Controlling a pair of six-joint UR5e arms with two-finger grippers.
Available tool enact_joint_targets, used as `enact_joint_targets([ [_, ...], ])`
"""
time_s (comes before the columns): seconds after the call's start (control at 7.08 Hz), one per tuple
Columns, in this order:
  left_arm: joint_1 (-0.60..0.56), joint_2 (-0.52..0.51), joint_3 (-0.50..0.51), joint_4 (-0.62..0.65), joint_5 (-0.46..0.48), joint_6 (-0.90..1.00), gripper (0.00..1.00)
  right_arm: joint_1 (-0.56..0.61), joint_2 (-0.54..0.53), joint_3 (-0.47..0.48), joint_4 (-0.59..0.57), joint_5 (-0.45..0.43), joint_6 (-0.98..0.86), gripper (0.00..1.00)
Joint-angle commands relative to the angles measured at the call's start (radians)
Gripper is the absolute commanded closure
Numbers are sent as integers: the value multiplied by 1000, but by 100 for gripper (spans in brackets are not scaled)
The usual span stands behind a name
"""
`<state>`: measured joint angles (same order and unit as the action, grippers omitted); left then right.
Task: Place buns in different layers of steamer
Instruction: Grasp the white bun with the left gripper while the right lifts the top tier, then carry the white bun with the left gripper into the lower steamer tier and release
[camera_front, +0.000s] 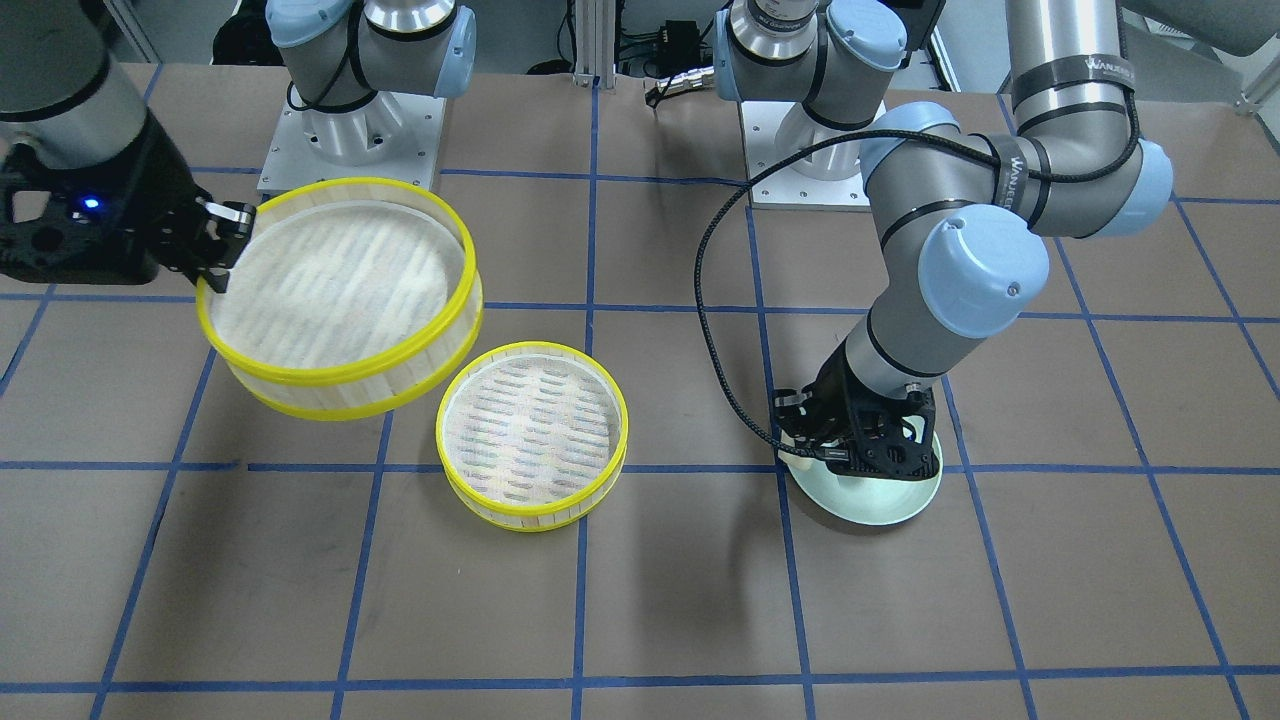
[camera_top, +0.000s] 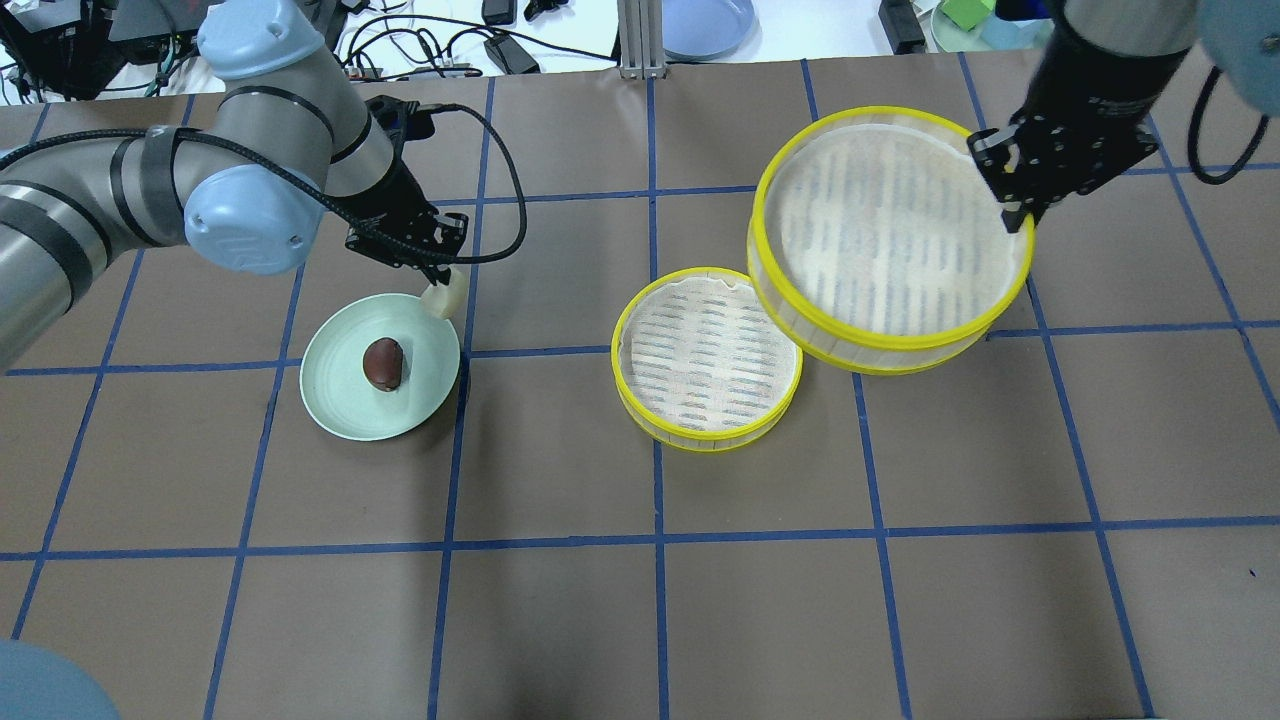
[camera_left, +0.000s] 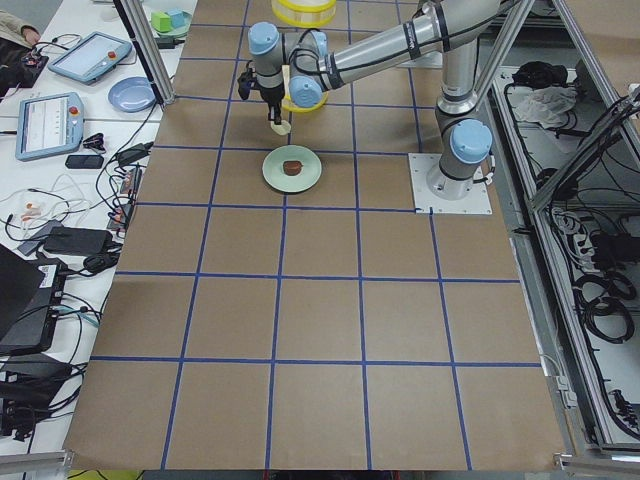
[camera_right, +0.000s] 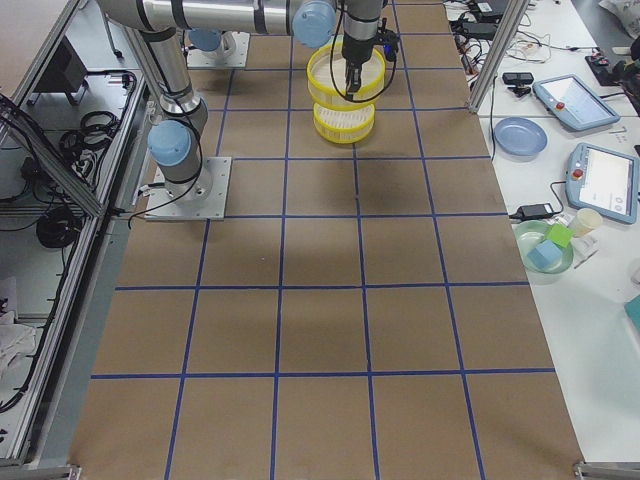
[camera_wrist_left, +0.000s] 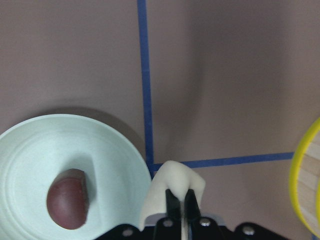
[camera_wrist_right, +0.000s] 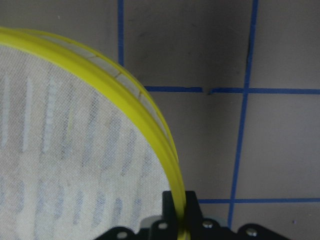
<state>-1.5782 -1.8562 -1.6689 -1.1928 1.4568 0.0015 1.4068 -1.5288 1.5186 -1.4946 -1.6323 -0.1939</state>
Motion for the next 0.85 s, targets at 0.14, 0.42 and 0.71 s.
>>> enact_joint_targets([
  [0.14, -216, -37, 101, -4, -21, -425, 100, -169, -25, 3, 42, -47, -208, 84],
  [0.42, -319, -95, 106, 76, -49, -619, 100, -172, -25, 9, 48, -55, -265, 84],
  [0.71, -373, -158, 97, 154, -56, -702, 62, -170, -27, 11, 50, -54, -263, 83],
])
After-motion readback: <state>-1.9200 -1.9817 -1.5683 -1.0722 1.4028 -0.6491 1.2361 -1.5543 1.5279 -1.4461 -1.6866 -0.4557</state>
